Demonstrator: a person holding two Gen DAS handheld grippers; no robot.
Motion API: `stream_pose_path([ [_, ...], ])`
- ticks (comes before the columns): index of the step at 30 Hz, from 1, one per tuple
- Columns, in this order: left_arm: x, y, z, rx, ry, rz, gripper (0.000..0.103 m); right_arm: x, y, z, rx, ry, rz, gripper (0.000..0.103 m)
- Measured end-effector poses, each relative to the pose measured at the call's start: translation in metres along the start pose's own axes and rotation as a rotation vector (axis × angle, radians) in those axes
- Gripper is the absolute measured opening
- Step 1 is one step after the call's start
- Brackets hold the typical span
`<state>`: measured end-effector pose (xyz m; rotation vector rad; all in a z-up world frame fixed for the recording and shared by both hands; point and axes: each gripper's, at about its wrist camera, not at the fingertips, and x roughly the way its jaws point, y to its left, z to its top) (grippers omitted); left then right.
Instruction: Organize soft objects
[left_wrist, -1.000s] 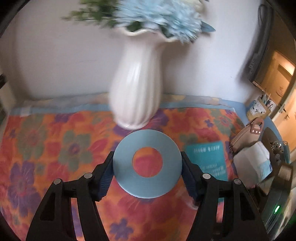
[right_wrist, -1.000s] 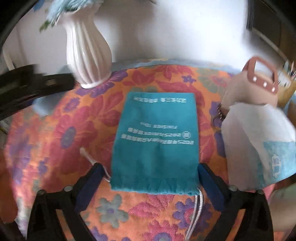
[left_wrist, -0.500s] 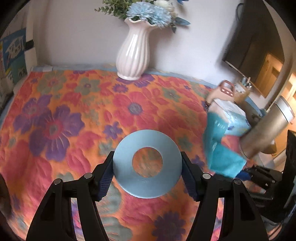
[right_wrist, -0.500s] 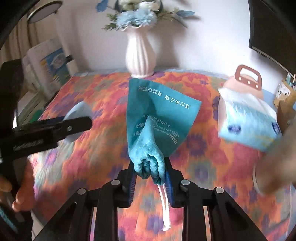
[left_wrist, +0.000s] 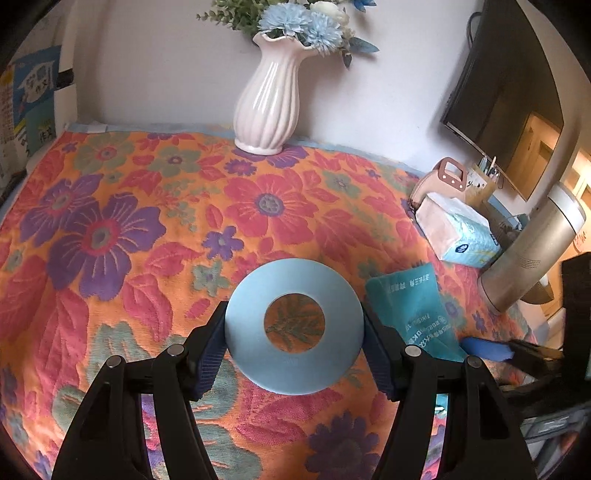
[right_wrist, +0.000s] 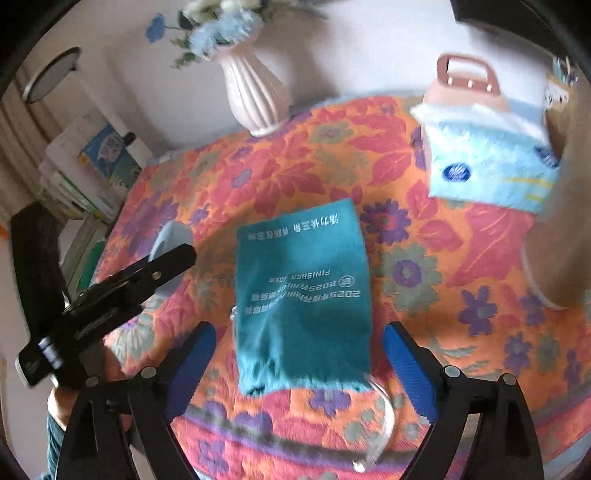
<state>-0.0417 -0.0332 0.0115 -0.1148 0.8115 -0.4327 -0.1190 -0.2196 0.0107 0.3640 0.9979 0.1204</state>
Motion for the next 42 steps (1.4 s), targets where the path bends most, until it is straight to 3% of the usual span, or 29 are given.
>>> stream_pose_path([
  [5, -0.001, 0.003, -0.001, -0.01, -0.008, -0.009, 0.064, 0.02, 0.03, 0.001, -0.097, -0.016, -0.144, 0.094],
  [7, 0.0, 0.004, -0.001, -0.012, -0.003, -0.011, 0.064, 0.027, 0.044, -0.003, -0.171, -0.03, -0.24, 0.084],
  [8, 0.0, 0.004, -0.001, -0.011, -0.002, -0.01, 0.064, 0.026, 0.048, -0.006, -0.199, -0.045, -0.251, 0.072],
  [9, 0.0, 0.004, -0.001, -0.01, -0.002, -0.009, 0.064, 0.024, 0.052, -0.008, -0.221, -0.06, -0.229, 0.051],
  [12, 0.0, 0.002, -0.001, 0.001, 0.0, -0.003, 0.065, 0.02, 0.054, -0.011, -0.231, -0.067, -0.215, 0.032],
  [18, 0.0, -0.005, -0.002, 0.045, -0.001, 0.014, 0.065, -0.001, 0.034, -0.016, -0.129, -0.069, -0.137, 0.031],
  [22, -0.004, -0.018, -0.003, 0.075, 0.0, 0.024, 0.065, -0.024, 0.015, -0.016, -0.062, -0.067, -0.132, 0.031],
  [25, -0.01, -0.033, -0.008, 0.063, 0.006, -0.055, 0.064, -0.045, 0.0, -0.02, -0.045, -0.053, -0.126, 0.031],
  [42, -0.032, -0.187, -0.022, 0.331, 0.025, -0.251, 0.065, -0.166, -0.106, -0.053, 0.054, -0.11, -0.214, 0.031],
])
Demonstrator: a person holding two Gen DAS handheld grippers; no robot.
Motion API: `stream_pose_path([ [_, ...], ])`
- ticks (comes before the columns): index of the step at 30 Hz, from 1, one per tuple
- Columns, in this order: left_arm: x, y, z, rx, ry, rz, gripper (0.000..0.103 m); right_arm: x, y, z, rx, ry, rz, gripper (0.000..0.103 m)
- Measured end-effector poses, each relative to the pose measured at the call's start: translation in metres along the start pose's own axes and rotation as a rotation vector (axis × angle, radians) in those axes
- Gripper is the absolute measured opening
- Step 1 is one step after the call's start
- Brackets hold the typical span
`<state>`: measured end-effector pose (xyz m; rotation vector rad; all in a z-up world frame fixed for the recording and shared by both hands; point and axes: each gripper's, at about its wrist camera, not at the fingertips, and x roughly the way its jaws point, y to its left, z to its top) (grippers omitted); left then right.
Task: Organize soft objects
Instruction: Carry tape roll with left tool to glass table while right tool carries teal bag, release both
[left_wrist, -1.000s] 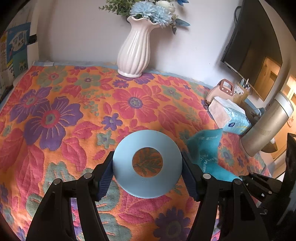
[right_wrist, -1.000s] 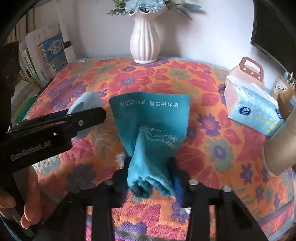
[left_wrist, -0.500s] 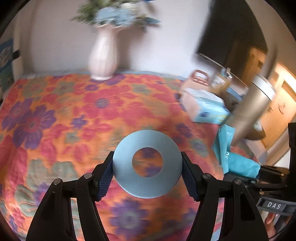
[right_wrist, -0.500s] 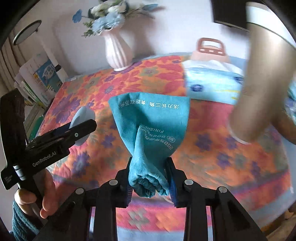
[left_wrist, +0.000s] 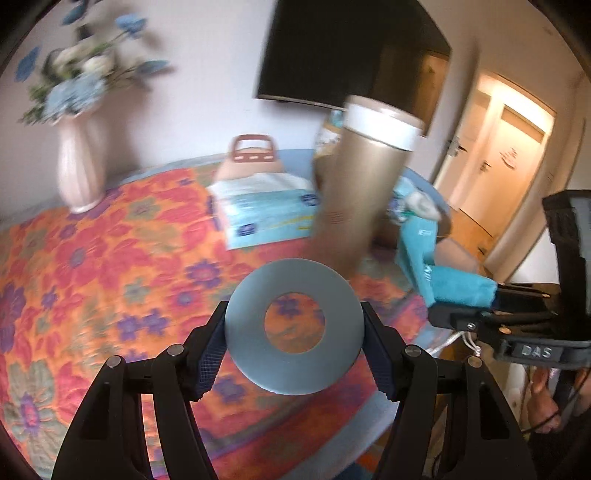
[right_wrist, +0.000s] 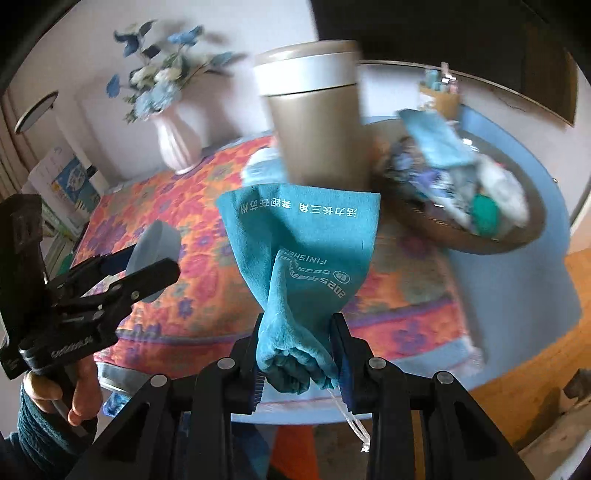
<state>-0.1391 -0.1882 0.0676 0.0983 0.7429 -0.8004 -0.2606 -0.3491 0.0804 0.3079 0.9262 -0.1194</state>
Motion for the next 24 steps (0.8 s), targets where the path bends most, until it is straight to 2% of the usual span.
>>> stream_pose_path([
  [16, 0.031, -0.139, 0.03, 0.218, 0.004, -0.19, 0.064, -0.045, -0.113, -0.013, 0.192, -0.084, -0.078, 0.031],
  [22, 0.054, -0.176, 0.062, 0.243, -0.016, -0.221, 0.065, -0.073, -0.146, 0.001, 0.237, -0.163, -0.098, 0.031],
  [24, 0.061, -0.184, 0.075, 0.222, -0.031, -0.19, 0.065, -0.082, -0.157, 0.018, 0.242, -0.202, -0.122, 0.031],
])
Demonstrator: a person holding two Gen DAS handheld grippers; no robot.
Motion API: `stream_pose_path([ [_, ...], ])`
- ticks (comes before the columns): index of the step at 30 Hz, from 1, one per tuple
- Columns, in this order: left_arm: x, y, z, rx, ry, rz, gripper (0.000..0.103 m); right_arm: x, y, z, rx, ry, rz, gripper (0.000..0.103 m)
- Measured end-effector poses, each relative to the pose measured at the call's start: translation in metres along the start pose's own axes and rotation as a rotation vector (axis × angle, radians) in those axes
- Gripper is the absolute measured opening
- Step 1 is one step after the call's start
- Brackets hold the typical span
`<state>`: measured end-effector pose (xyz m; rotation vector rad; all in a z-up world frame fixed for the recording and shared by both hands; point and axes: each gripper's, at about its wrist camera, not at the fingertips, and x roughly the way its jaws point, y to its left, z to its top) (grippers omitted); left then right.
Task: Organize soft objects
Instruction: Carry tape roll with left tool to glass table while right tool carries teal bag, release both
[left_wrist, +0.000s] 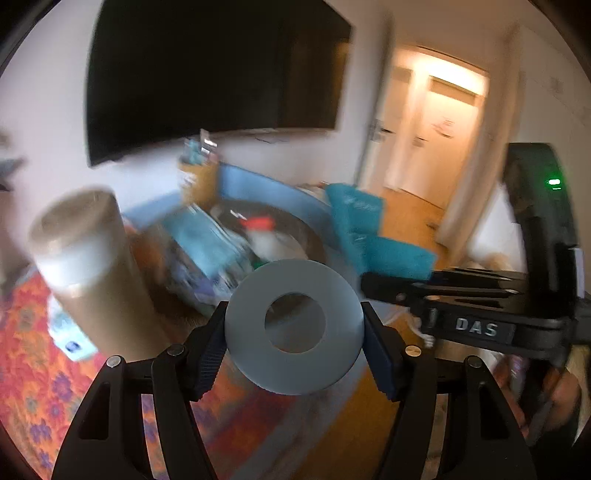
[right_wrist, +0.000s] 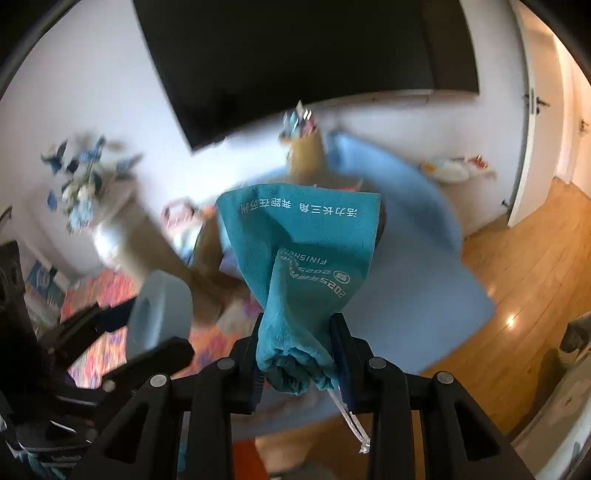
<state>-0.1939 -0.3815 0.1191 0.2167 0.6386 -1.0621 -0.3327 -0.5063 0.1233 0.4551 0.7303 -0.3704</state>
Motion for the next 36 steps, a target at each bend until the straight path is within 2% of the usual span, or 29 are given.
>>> stream_pose_path([
  [2, 0.014, -0.004, 0.02, -0.041, -0.005, 0.096, 0.065, 0.004, -0.004, 0.022, -0.009, -0.029, -0.023, 0.031],
  [3, 0.019, -0.003, 0.026, -0.058, 0.0, 0.105, 0.065, 0.009, -0.007, 0.038, -0.013, -0.048, -0.02, 0.031],
  [5, 0.034, 0.0, 0.041, -0.091, 0.0, 0.126, 0.065, 0.026, -0.014, 0.067, -0.007, -0.058, 0.04, 0.031],
  [7, 0.048, 0.004, 0.052, -0.099, -0.006, 0.217, 0.065, 0.046, -0.024, 0.092, 0.018, -0.034, 0.105, 0.031],
  [8, 0.056, 0.01, 0.057, -0.121, -0.003, 0.232, 0.065, 0.056, -0.029, 0.102, 0.029, -0.021, 0.128, 0.031],
  [14, 0.092, 0.036, 0.059, -0.241, 0.049, 0.252, 0.064, 0.126, -0.038, 0.144, 0.064, 0.089, 0.247, 0.031],
  [17, 0.1, 0.039, 0.052, -0.256, 0.056, 0.266, 0.064, 0.155, -0.036, 0.149, 0.06, 0.143, 0.251, 0.031],
  [20, 0.104, 0.038, 0.049, -0.237, 0.048, 0.292, 0.065, 0.176, -0.031, 0.149, 0.037, 0.188, 0.22, 0.031],
  [22, 0.108, 0.039, 0.049, -0.241, 0.048, 0.297, 0.065, 0.184, -0.03, 0.148, 0.032, 0.21, 0.207, 0.036],
  [24, 0.11, 0.04, 0.052, -0.243, 0.053, 0.298, 0.066, 0.186, -0.032, 0.149, 0.033, 0.217, 0.202, 0.056],
  [26, 0.109, 0.04, 0.053, -0.244, 0.058, 0.298, 0.067, 0.18, -0.032, 0.15, 0.029, 0.192, 0.203, 0.063],
  [28, 0.107, 0.04, 0.053, -0.243, 0.054, 0.29, 0.073, 0.174, -0.033, 0.152, 0.026, 0.178, 0.212, 0.066],
  [30, 0.104, 0.037, 0.052, -0.24, 0.055, 0.26, 0.084, 0.164, -0.034, 0.151, 0.035, 0.161, 0.217, 0.076],
  [31, 0.102, 0.033, 0.051, -0.233, 0.057, 0.233, 0.085, 0.158, -0.035, 0.15, 0.038, 0.147, 0.218, 0.077],
  [36, 0.078, 0.008, 0.041, -0.176, 0.018, 0.192, 0.087, 0.11, -0.044, 0.14, 0.074, 0.036, 0.265, 0.078],
])
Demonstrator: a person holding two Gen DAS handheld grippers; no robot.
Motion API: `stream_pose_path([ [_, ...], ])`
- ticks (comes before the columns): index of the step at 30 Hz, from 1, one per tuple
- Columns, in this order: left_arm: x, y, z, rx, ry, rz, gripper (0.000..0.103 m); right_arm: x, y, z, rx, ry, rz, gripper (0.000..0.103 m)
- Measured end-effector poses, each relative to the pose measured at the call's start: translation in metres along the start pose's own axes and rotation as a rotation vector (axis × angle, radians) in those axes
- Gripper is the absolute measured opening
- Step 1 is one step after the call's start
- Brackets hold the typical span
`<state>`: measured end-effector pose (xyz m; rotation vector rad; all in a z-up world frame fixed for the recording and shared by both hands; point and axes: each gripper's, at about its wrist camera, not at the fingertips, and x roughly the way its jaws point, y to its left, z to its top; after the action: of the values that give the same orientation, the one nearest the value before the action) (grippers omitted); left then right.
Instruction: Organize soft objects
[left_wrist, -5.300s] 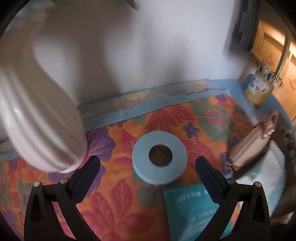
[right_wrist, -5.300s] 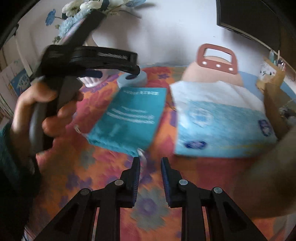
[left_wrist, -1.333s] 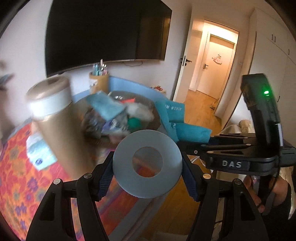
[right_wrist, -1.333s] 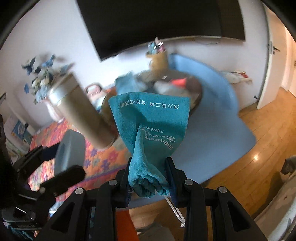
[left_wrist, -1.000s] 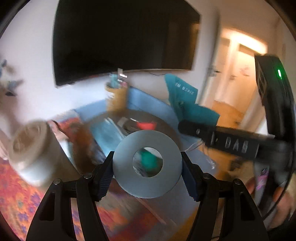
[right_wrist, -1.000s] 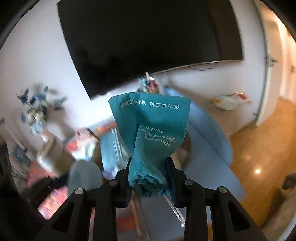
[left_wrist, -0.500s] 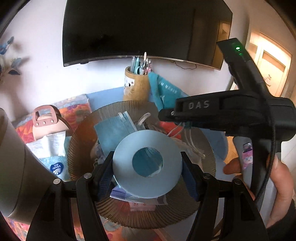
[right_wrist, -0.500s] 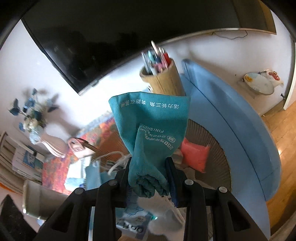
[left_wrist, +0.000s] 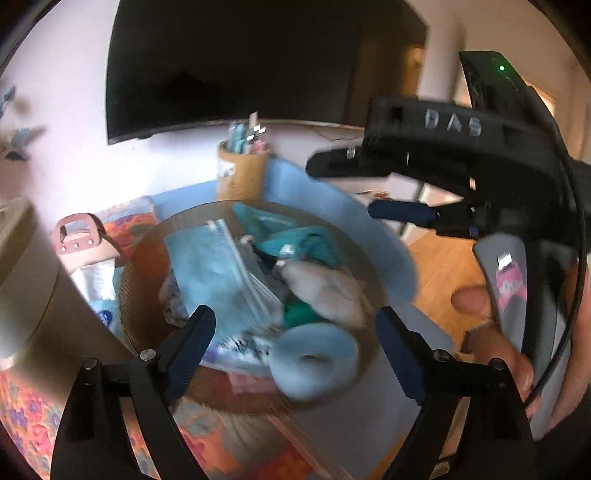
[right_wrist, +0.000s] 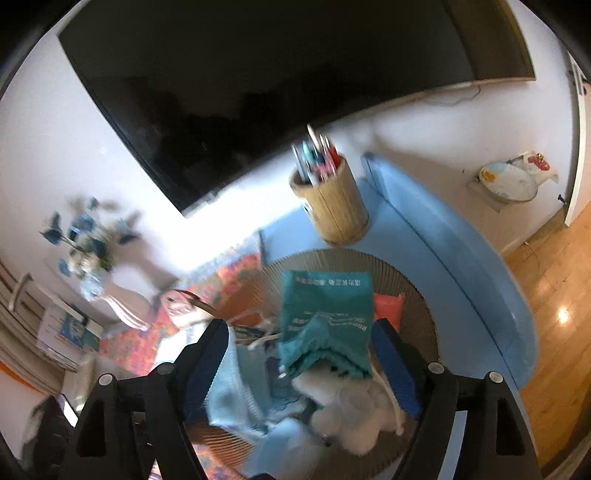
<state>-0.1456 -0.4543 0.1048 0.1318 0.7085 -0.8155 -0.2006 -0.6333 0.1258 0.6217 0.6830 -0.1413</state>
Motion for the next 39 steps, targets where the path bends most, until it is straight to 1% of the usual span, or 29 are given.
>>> stream_pose_path([
  [2, -0.016, -0.004, -0.01, 0.012, -0.019, -0.058, 0.087, -0.023, 0.003, -0.008, 0.0, -0.052, 0.015, 0.079],
  [3, -0.029, -0.007, -0.018, 0.021, -0.038, -0.101, 0.087, -0.038, 0.006, -0.015, -0.004, -0.083, 0.016, 0.083],
  [4, -0.038, -0.008, -0.024, 0.03, -0.052, -0.124, 0.087, -0.049, 0.009, -0.021, -0.011, -0.108, 0.015, 0.086],
  [6, -0.062, -0.013, -0.037, 0.075, -0.085, -0.158, 0.088, -0.074, 0.017, -0.039, -0.029, -0.166, 0.007, 0.097],
  [10, -0.101, -0.007, -0.054, 0.12, -0.124, -0.16, 0.088, -0.101, 0.035, -0.069, -0.059, -0.2, 0.027, 0.099],
  [12, -0.122, 0.008, -0.065, 0.131, -0.144, -0.136, 0.088, -0.11, 0.048, -0.086, -0.094, -0.198, 0.046, 0.099],
  [14, -0.14, 0.029, -0.073, 0.111, -0.155, -0.104, 0.088, -0.116, 0.064, -0.101, -0.148, -0.193, 0.07, 0.099],
  [17, -0.161, 0.069, -0.078, 0.067, -0.171, -0.008, 0.088, -0.115, 0.091, -0.126, -0.244, -0.157, 0.105, 0.099],
  [19, -0.176, 0.098, -0.082, 0.05, -0.188, 0.085, 0.091, -0.106, 0.114, -0.143, -0.319, -0.124, 0.124, 0.101],
  [20, -0.183, 0.114, -0.084, 0.043, -0.19, 0.138, 0.099, -0.096, 0.131, -0.153, -0.364, -0.088, 0.135, 0.103],
  [21, -0.184, 0.127, -0.082, 0.036, -0.19, 0.173, 0.102, -0.087, 0.145, -0.161, -0.402, -0.057, 0.14, 0.103],
  [24, -0.202, 0.175, -0.085, -0.027, -0.208, 0.308, 0.102, -0.052, 0.199, -0.189, -0.543, 0.027, 0.146, 0.103],
  [25, -0.21, 0.197, -0.087, -0.063, -0.213, 0.377, 0.102, -0.036, 0.219, -0.198, -0.582, 0.05, 0.146, 0.103],
  [26, -0.214, 0.209, -0.089, -0.081, -0.214, 0.415, 0.102, -0.023, 0.23, -0.204, -0.601, 0.068, 0.143, 0.103],
  [27, -0.215, 0.223, -0.089, -0.101, -0.214, 0.47, 0.102, -0.003, 0.249, -0.211, -0.622, 0.092, 0.136, 0.103],
  [28, -0.215, 0.239, -0.09, -0.112, -0.196, 0.534, 0.102, 0.012, 0.261, -0.215, -0.633, 0.105, 0.132, 0.103],
  [29, -0.213, 0.253, -0.09, -0.111, -0.158, 0.572, 0.102, 0.028, 0.272, -0.216, -0.637, 0.112, 0.123, 0.103],
  [31, -0.204, 0.282, -0.095, -0.118, -0.095, 0.622, 0.102, 0.065, 0.29, -0.215, -0.602, 0.134, 0.103, 0.103],
  [33, -0.195, 0.305, -0.103, -0.141, -0.066, 0.68, 0.102, 0.099, 0.3, -0.208, -0.532, 0.151, 0.119, 0.103],
  [34, -0.188, 0.32, -0.109, -0.164, -0.049, 0.697, 0.102, 0.112, 0.304, -0.205, -0.51, 0.138, 0.122, 0.103],
  [35, -0.187, 0.329, -0.112, -0.18, -0.038, 0.702, 0.102, 0.123, 0.308, -0.205, -0.495, 0.128, 0.115, 0.103],
  [37, -0.176, 0.35, -0.122, -0.247, -0.018, 0.701, 0.102, 0.146, 0.318, -0.203, -0.477, 0.101, 0.102, 0.103],
  [39, -0.169, 0.364, -0.131, -0.307, -0.006, 0.695, 0.102, 0.162, 0.327, -0.204, -0.485, 0.052, 0.069, 0.103],
])
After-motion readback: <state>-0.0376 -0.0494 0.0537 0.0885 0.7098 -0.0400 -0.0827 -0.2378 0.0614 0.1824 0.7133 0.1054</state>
